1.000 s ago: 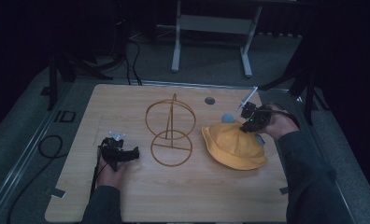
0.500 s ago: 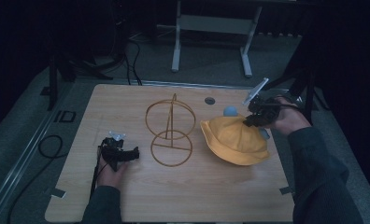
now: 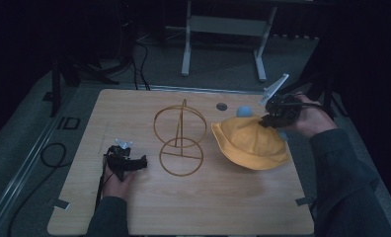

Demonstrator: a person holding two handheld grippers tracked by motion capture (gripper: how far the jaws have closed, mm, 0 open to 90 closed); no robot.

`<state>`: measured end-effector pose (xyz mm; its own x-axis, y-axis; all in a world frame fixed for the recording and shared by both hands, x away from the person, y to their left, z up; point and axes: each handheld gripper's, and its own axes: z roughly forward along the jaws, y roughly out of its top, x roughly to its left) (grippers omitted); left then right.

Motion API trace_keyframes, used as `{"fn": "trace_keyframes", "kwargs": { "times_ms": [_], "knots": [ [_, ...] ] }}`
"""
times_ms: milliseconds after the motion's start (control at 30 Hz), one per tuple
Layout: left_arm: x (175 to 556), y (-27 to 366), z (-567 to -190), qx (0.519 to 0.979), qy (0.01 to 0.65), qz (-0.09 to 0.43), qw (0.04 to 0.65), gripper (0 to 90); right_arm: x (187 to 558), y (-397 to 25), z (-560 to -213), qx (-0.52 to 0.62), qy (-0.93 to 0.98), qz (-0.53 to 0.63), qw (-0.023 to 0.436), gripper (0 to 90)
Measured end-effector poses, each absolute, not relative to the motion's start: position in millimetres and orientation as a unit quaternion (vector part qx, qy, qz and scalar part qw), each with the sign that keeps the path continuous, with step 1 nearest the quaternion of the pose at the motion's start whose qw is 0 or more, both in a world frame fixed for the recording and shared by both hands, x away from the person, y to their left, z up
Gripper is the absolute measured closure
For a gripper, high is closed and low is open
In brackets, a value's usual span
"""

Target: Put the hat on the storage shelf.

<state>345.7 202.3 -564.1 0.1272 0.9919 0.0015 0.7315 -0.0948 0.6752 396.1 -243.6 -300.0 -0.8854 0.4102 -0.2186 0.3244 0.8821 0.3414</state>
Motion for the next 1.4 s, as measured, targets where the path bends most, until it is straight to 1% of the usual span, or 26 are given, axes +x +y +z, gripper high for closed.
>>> {"fn": "trace_keyframes", "kwargs": {
  "times_ms": [200, 600, 1400],
  "knots": [
    [345.7, 202.2, -564.1, 0.700, 0.616, 0.240, 0.271, 0.0, 393.0, -243.8, -284.6, 0.187, 0.956, 0.165, 0.153, 83.9],
    [345.7, 202.2, -564.2, 0.700, 0.616, 0.240, 0.271, 0.0, 391.7, -246.8, -266.8, 0.187, 0.951, 0.185, 0.165, 83.9],
    [345.8, 202.2, -564.1, 0.700, 0.615, 0.240, 0.272, 0.0, 387.3, -245.3, -239.4, 0.178, 0.945, 0.210, 0.178, 84.1]
  ]
}}
